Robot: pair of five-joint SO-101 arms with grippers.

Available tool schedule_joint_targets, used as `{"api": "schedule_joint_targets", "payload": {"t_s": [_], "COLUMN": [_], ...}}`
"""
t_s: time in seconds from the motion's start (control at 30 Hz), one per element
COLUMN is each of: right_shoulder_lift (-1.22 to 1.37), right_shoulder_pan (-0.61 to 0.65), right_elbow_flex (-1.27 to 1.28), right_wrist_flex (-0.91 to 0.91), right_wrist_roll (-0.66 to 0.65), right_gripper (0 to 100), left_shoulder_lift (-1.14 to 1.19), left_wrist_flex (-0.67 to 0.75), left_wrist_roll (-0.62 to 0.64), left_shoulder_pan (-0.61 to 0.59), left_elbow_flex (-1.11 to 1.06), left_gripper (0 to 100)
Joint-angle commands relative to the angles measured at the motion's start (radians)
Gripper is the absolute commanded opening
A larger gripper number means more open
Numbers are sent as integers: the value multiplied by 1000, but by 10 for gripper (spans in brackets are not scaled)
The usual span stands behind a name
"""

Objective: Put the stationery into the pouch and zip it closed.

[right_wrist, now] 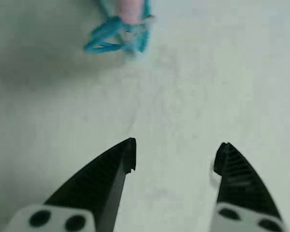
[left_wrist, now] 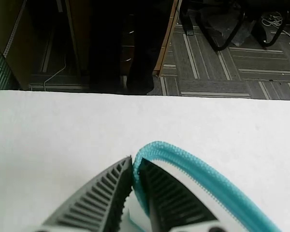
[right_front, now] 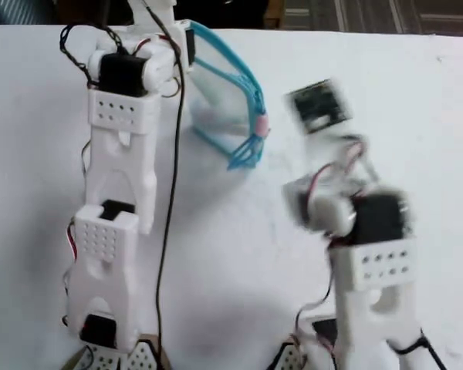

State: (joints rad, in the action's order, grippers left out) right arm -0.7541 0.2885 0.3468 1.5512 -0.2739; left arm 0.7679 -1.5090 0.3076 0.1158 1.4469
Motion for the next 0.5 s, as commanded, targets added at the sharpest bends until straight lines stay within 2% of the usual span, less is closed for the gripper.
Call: {"api": "schedule_joint_targets", "payload": {"t_s": [0.0,0.2,0.47], "right_shoulder_lift": [-101,-216,-239], "right_shoulder_pan": [133,160,54], "right_elbow_flex": [187,555,822], "right_wrist_flex": [-183,-680,-1188], "right_wrist_roll": [-6,49,72], "right_gripper": [262,262,262], "left_shoulder_lift": [31,30,28], "left_wrist_flex": [-5,-5,-5], "left_wrist_roll": [11,11,11], "left_shoulder_pan": [-1,-1,-1], "left_elbow_flex": [-2,-2,-2], "left_gripper": [22,22,22]}}
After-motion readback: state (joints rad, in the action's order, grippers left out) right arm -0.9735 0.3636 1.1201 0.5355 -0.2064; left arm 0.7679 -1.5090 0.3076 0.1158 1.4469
